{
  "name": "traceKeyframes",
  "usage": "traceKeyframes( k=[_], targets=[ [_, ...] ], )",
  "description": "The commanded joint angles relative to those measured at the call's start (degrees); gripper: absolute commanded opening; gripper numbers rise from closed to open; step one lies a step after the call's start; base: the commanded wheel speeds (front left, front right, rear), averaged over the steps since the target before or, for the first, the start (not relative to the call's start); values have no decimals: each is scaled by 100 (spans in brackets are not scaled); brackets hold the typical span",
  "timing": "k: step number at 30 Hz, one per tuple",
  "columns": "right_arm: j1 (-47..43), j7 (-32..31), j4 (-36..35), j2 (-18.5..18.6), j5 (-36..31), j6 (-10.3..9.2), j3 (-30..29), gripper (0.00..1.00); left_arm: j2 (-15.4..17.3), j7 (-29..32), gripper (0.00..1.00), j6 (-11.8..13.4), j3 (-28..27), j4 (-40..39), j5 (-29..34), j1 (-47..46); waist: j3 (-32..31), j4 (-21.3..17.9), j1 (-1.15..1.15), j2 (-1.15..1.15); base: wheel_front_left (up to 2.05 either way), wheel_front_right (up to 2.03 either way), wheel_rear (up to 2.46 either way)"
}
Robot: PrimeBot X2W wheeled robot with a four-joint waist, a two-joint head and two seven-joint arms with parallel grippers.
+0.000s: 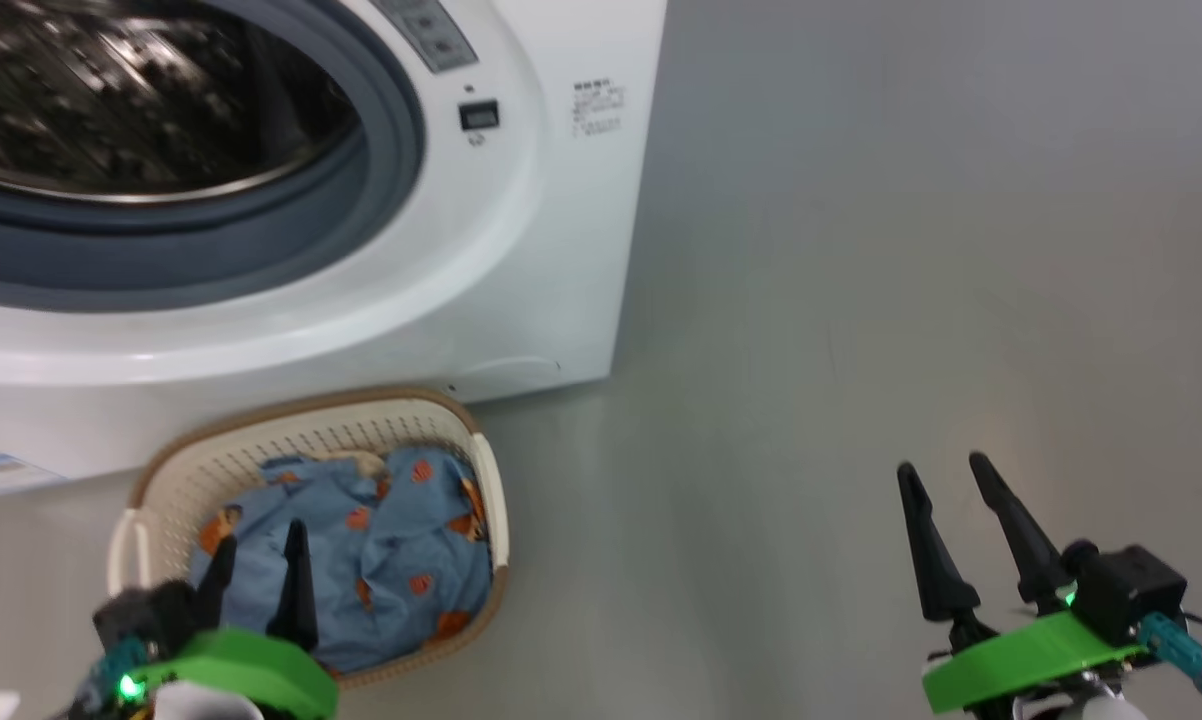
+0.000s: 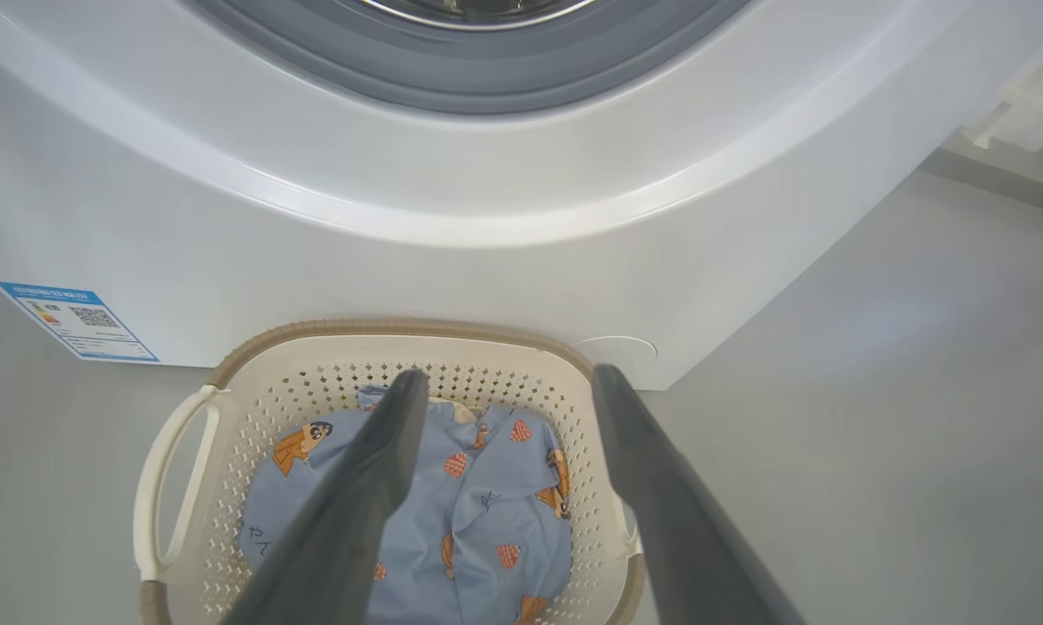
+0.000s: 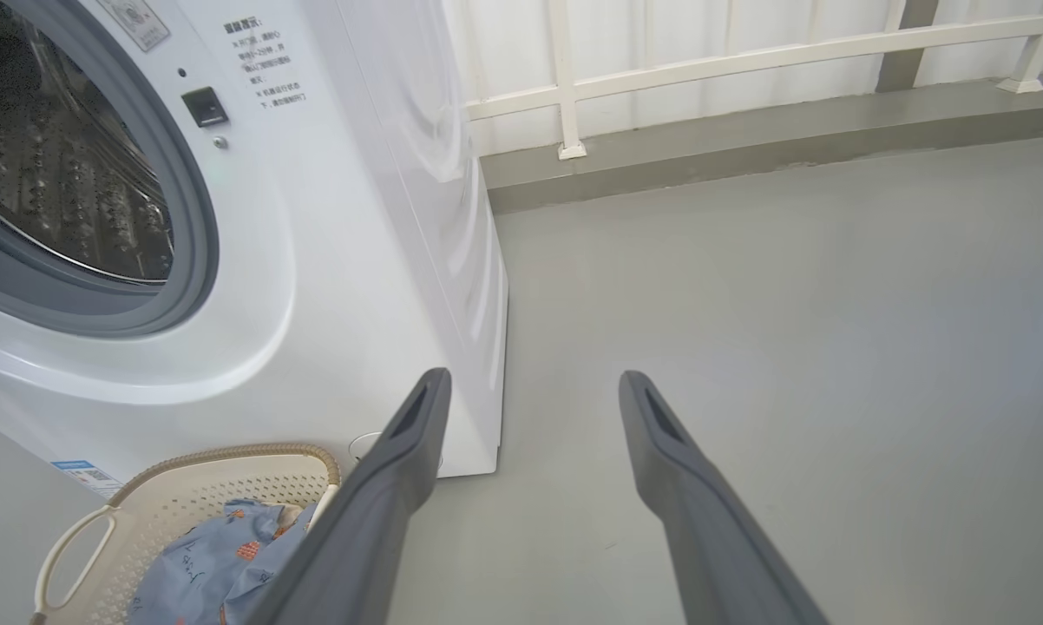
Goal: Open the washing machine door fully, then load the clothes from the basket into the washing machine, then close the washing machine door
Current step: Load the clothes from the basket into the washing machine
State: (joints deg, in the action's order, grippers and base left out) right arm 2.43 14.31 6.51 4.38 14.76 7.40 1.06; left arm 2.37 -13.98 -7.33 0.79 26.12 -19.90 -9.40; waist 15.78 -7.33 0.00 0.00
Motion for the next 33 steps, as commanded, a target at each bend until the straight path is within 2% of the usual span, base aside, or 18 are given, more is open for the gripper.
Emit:
traceKeyframes(
  k=[1, 10, 19, 26, 33],
  targets=[
    [220, 69, -140, -5, 67, 9, 154, 100, 149, 66, 100, 8, -176, 121, -23, -329, 773, -443, 0, 0, 0, 0, 0],
    [603, 69, -116, -88, 134, 9, 198, 100, 525, 345, 100, 141, -452, 1509, -244, -1368, 1358, -742, 0, 0, 0, 0, 0],
    [863, 69, -144, -116, 164, 9, 250, 100, 904, 621, 100, 65, -717, 2649, -684, -2121, 1908, -946, 0, 0, 0, 0, 0],
    [1045, 69, -189, -126, 187, 9, 269, 100, 1124, 884, 100, 22, -767, 3322, -926, -2602, 2403, -1058, 0, 0, 0, 0, 0],
    [1204, 69, -228, -131, 199, 9, 275, 100, 1246, 873, 100, 15, -735, 3694, -962, -2963, 2775, -1086, 0, 0, 0, 0, 0]
  ],
)
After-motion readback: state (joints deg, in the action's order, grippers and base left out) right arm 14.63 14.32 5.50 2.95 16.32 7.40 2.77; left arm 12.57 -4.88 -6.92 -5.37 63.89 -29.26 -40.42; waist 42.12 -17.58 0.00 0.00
